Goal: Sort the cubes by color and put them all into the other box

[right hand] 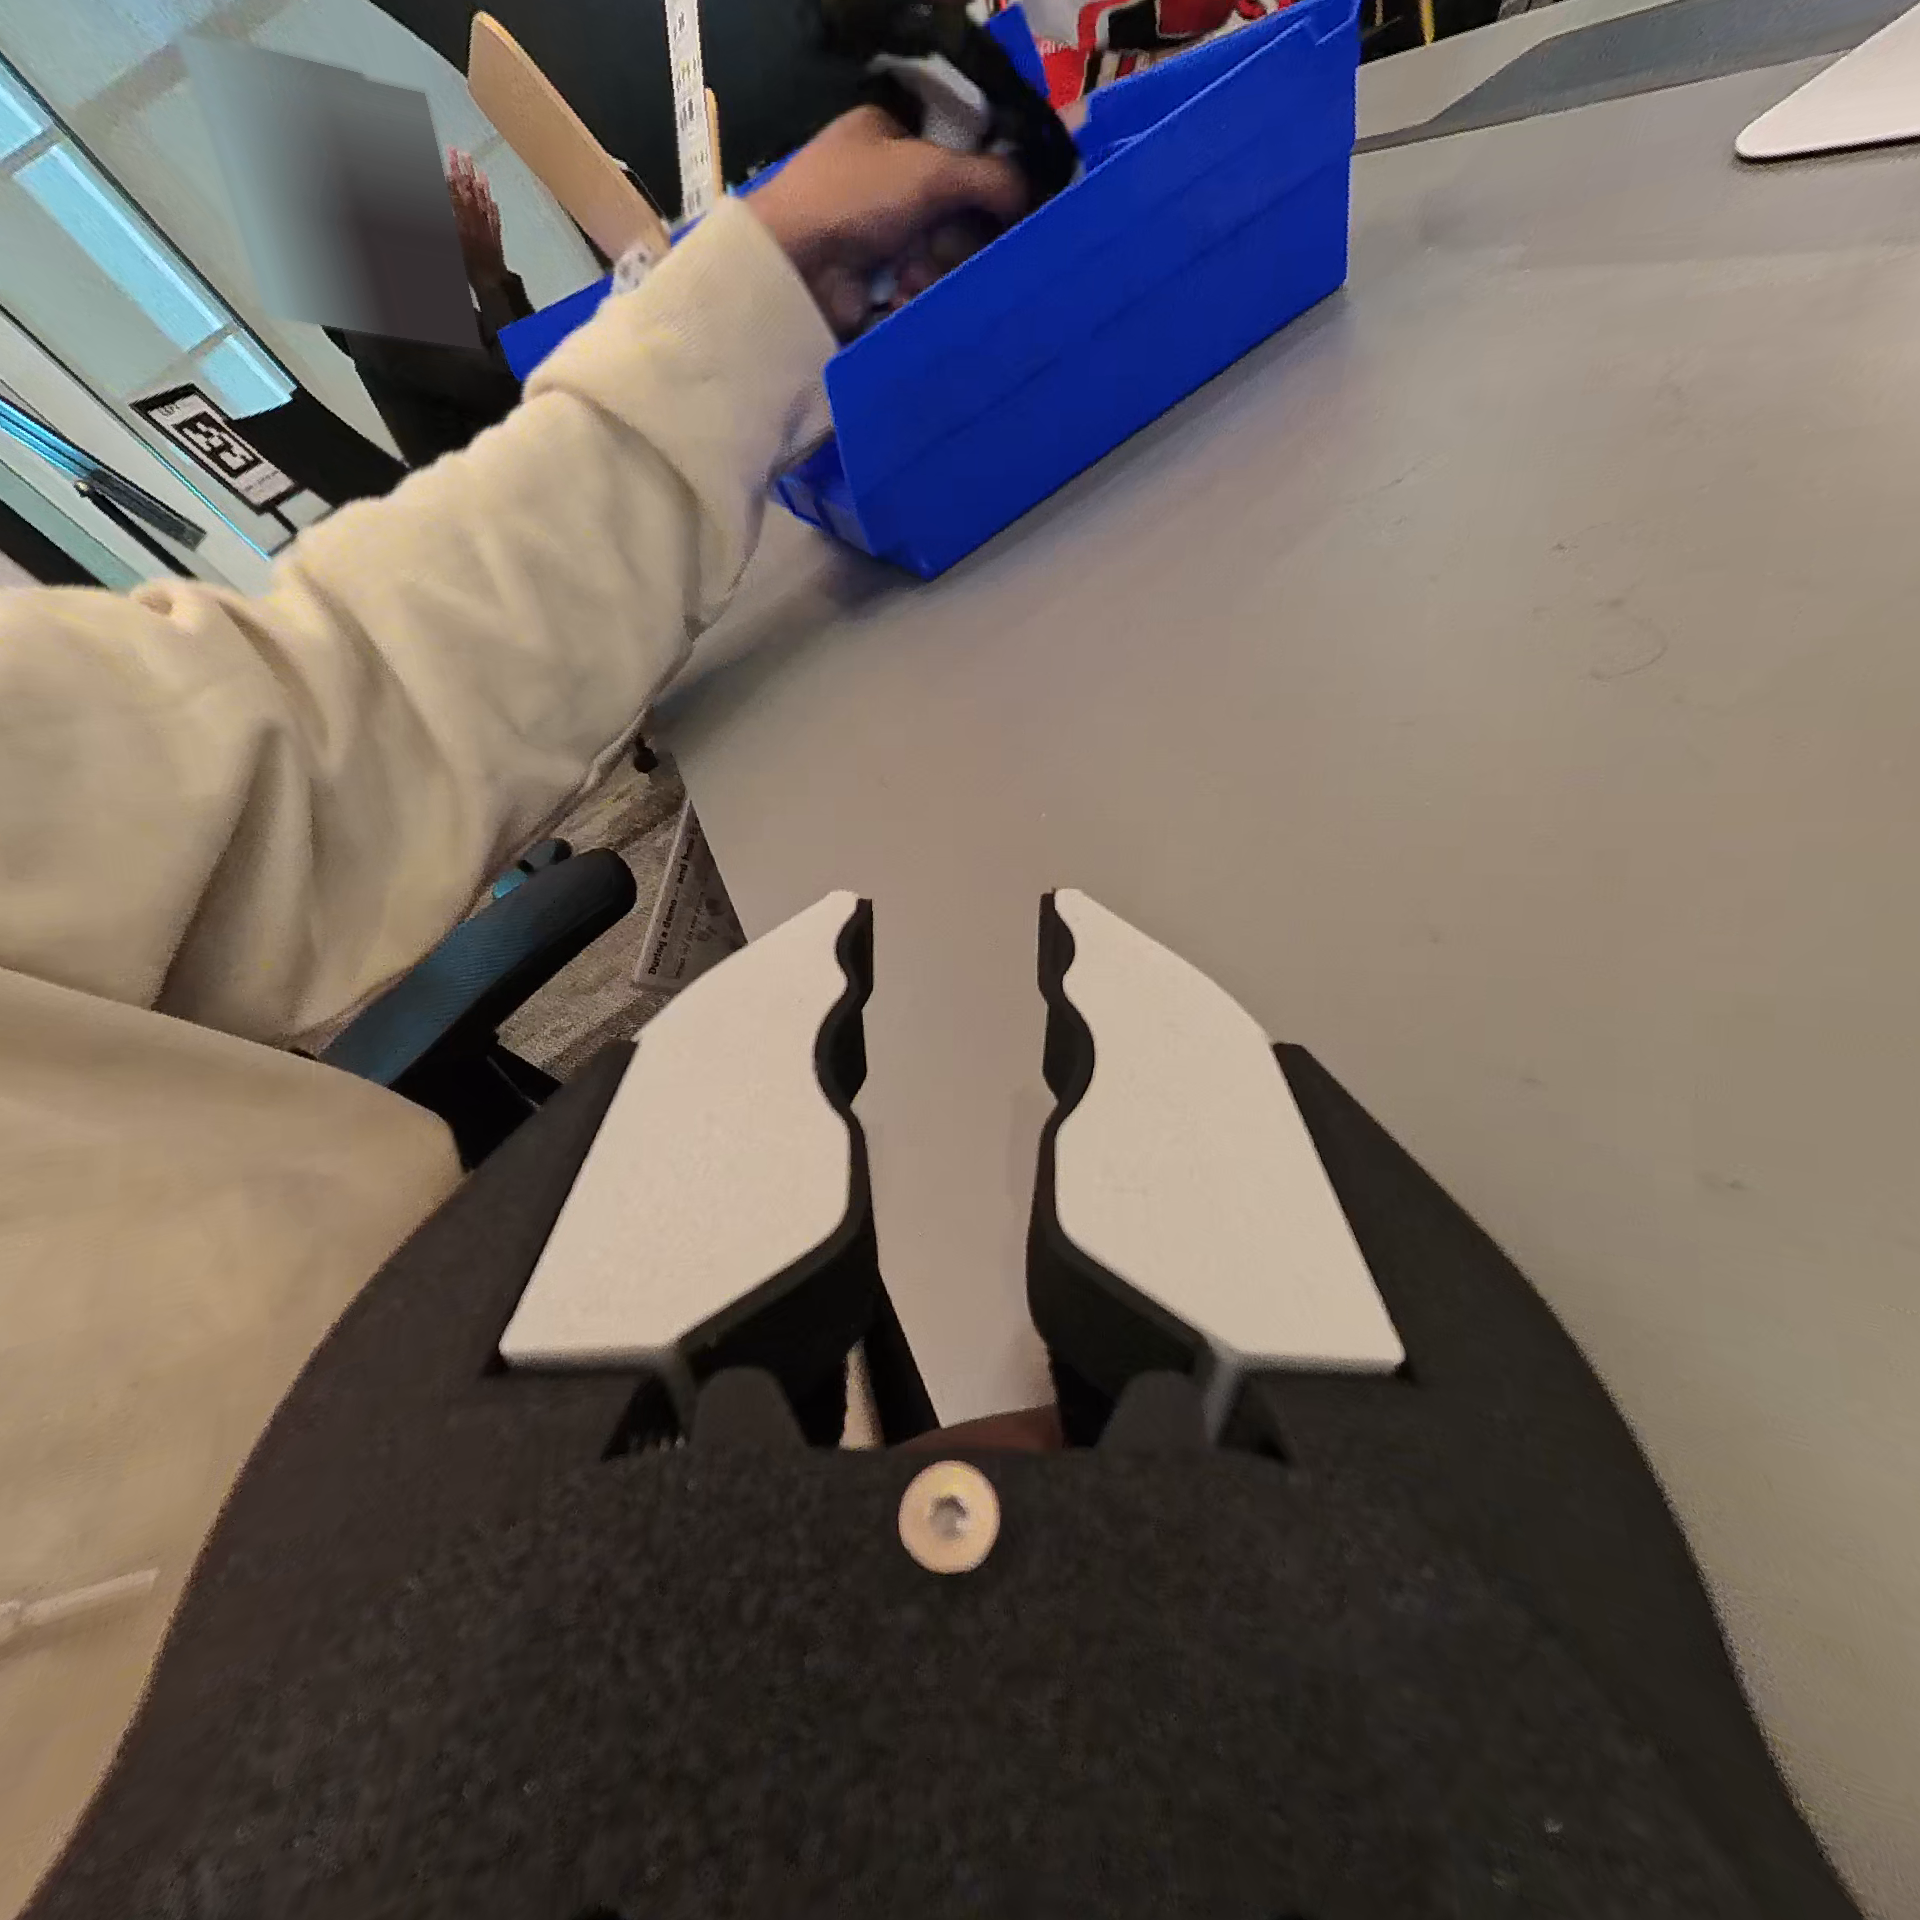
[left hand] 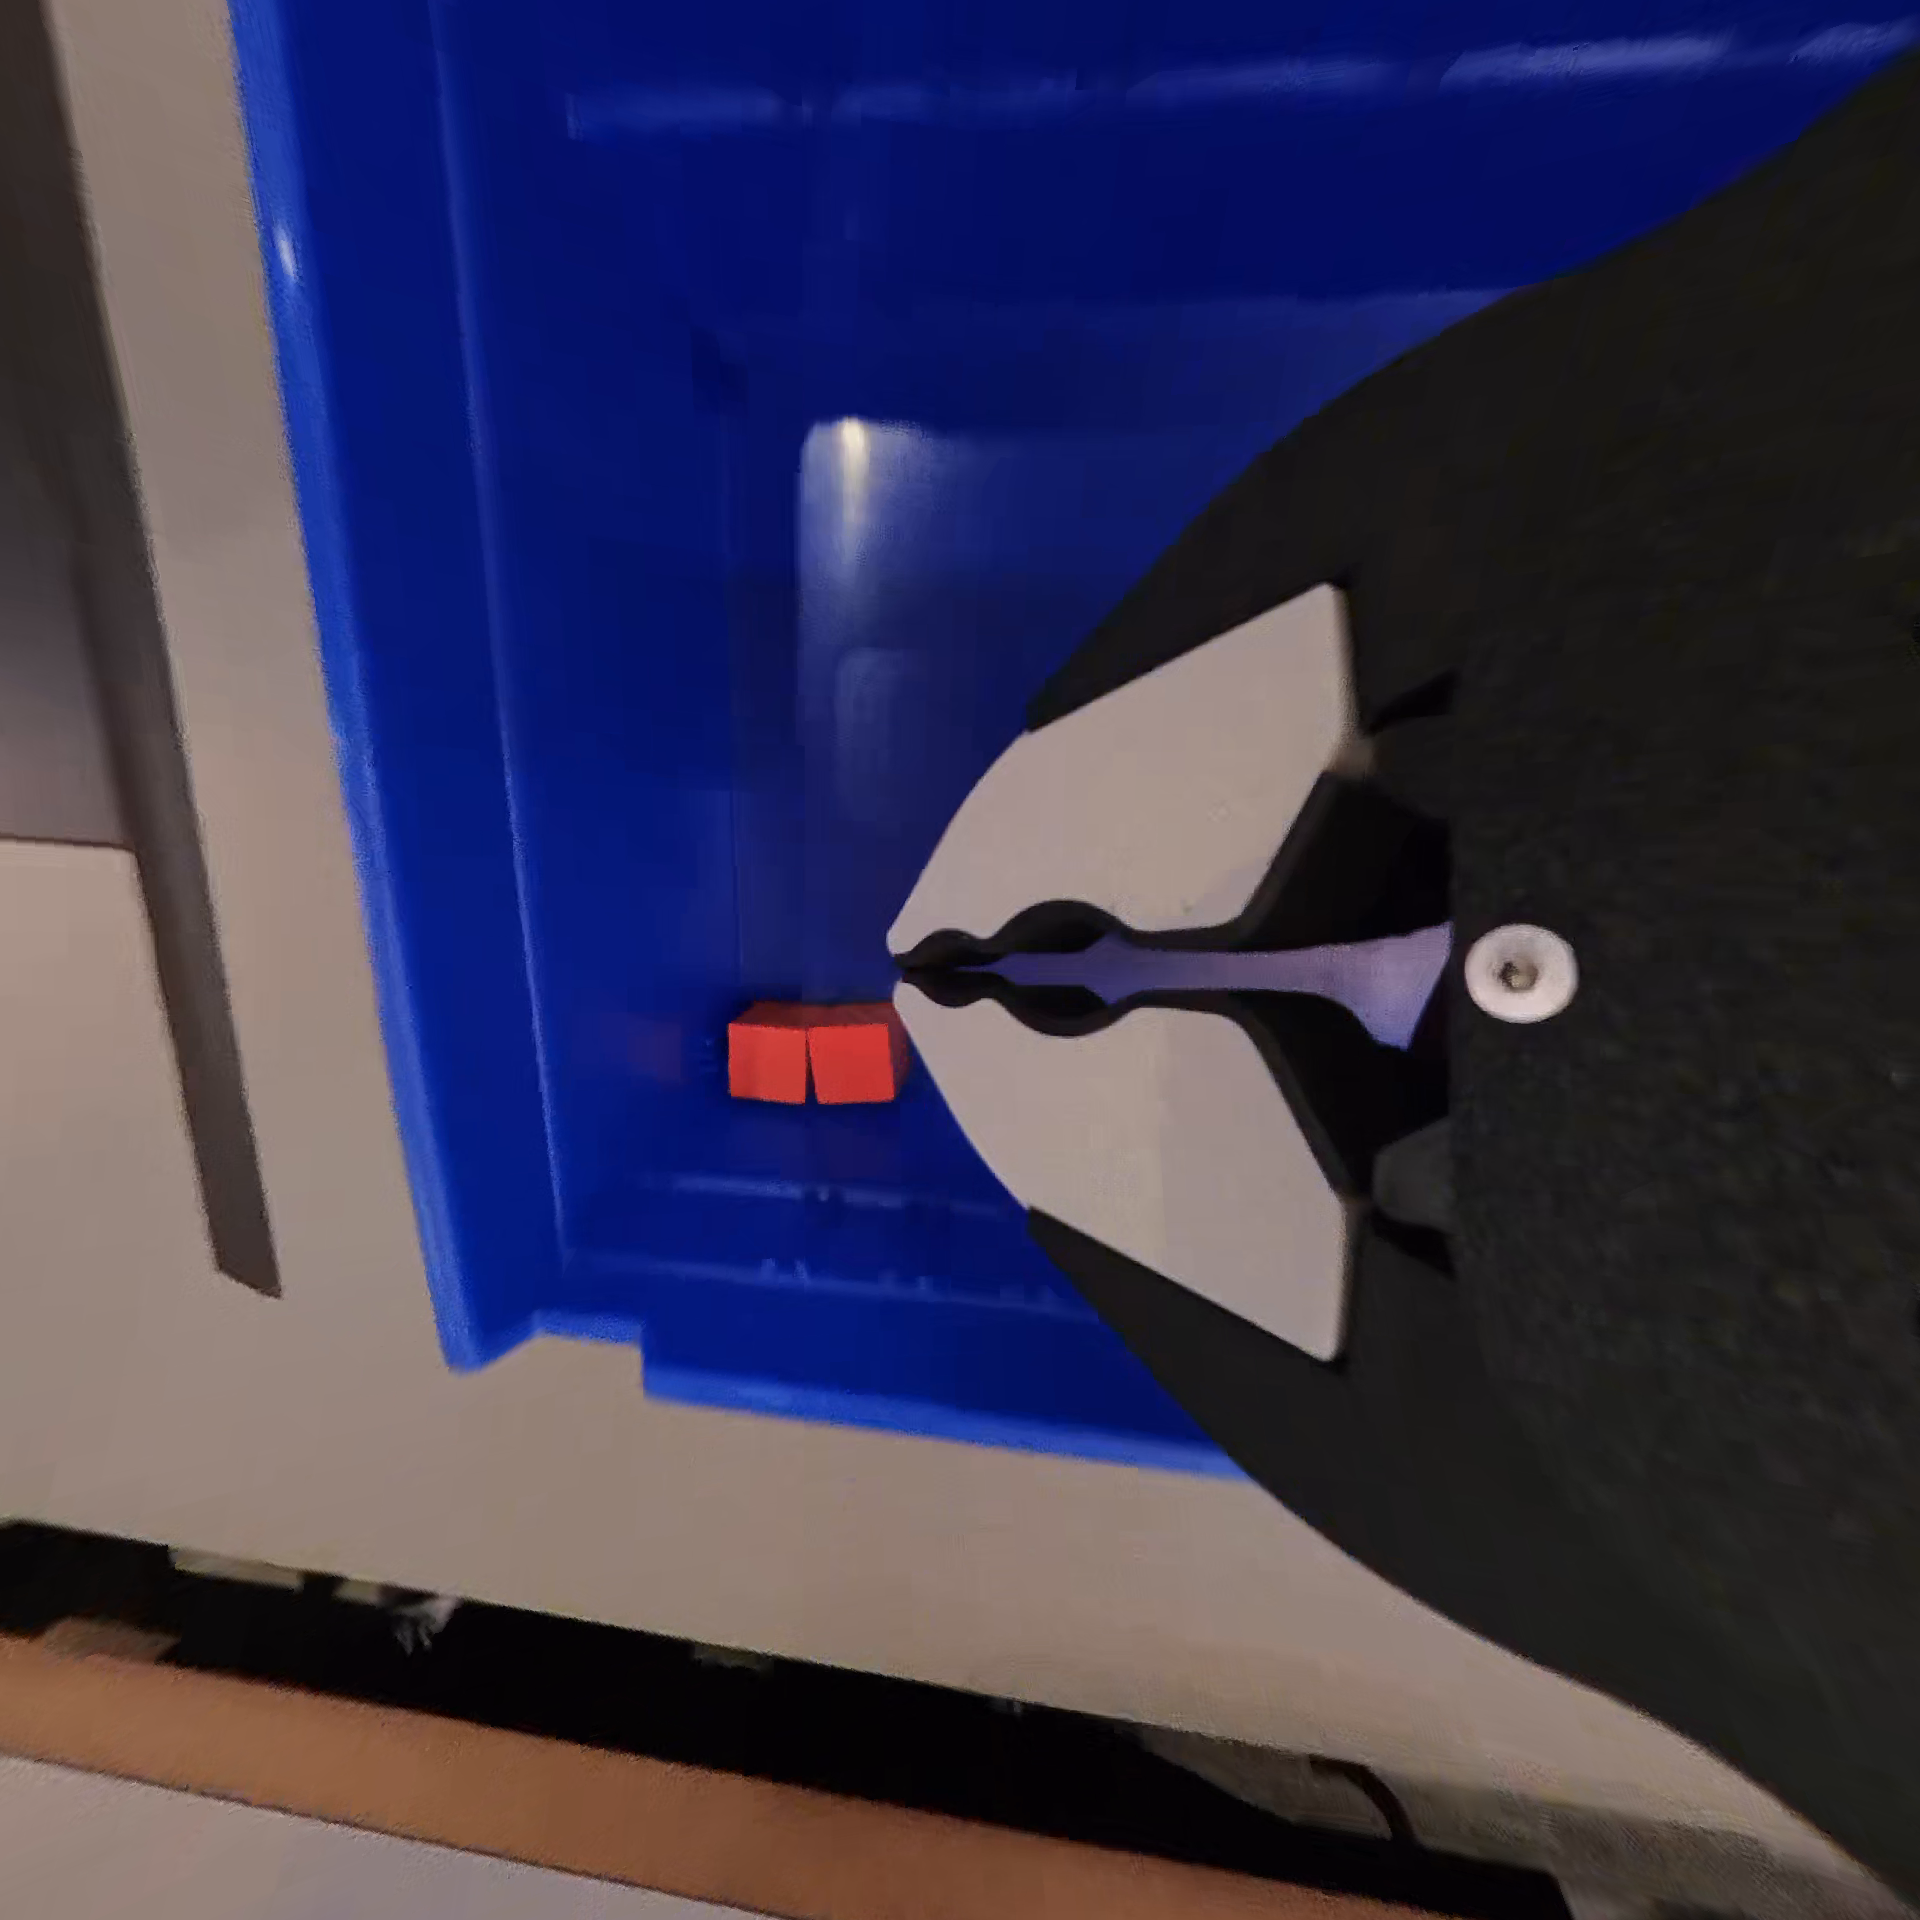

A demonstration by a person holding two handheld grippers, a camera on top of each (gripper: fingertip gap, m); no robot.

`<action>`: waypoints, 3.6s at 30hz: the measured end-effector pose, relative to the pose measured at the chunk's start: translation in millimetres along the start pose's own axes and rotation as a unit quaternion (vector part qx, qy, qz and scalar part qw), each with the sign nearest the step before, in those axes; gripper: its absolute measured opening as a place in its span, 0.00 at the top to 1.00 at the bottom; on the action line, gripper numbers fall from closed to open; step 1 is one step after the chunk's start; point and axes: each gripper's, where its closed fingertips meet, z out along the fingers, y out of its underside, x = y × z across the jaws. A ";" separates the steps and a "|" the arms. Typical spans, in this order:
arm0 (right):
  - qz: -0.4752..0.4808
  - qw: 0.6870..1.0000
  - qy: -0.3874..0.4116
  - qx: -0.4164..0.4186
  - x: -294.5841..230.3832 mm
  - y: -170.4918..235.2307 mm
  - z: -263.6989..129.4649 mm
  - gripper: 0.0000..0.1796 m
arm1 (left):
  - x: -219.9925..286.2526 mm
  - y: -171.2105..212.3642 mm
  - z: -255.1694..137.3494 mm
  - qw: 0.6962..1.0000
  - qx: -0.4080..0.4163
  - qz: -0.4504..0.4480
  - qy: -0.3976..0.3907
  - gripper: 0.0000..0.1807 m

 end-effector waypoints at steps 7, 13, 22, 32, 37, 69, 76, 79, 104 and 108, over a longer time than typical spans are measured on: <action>0.016 1.000 -0.001 -0.001 4.1 -0.9 1.6 0.84 | -3.1 -0.6 -36.2 0.999 0.037 0.005 0.035 0.84; 0.002 1.000 0.003 -0.012 2.1 2.0 5.3 0.84 | -7.0 7.8 21.7 0.996 -0.055 -0.064 -0.016 0.76; 0.014 1.000 -0.017 -0.005 -0.8 1.0 0.9 0.84 | -12.3 19.7 66.2 0.984 -0.068 -0.157 -0.057 0.79; 0.009 1.000 -0.021 -0.015 -2.9 3.9 2.4 0.85 | 10.2 15.6 62.1 0.988 -0.034 -0.140 0.048 0.87; 0.014 1.000 -0.019 -0.011 -1.4 3.1 1.1 0.85 | 37.9 -8.0 -8.1 0.985 0.080 -0.069 0.137 0.87; 0.429 0.780 -0.445 0.099 -14.1 -133.5 48.0 0.87 | 335.1 70.8 -312.4 0.640 0.397 0.306 0.582 0.87; 0.321 0.884 -0.311 0.136 8.6 -114.7 5.3 0.88 | 307.4 95.4 -294.4 0.752 0.325 0.185 0.543 0.77; 0.192 0.962 -0.129 0.145 28.3 -93.3 -19.2 0.88 | 277.5 111.2 -267.9 0.821 0.297 0.089 0.480 0.79; 0.160 0.763 0.481 -0.401 349.9 -23.4 -250.1 0.87 | 279.1 149.8 -270.9 0.820 0.284 0.131 0.479 0.82; 0.138 0.783 0.503 -0.339 332.2 -55.0 -256.3 0.76 | 272.5 151.5 -271.3 0.822 0.284 0.124 0.478 0.82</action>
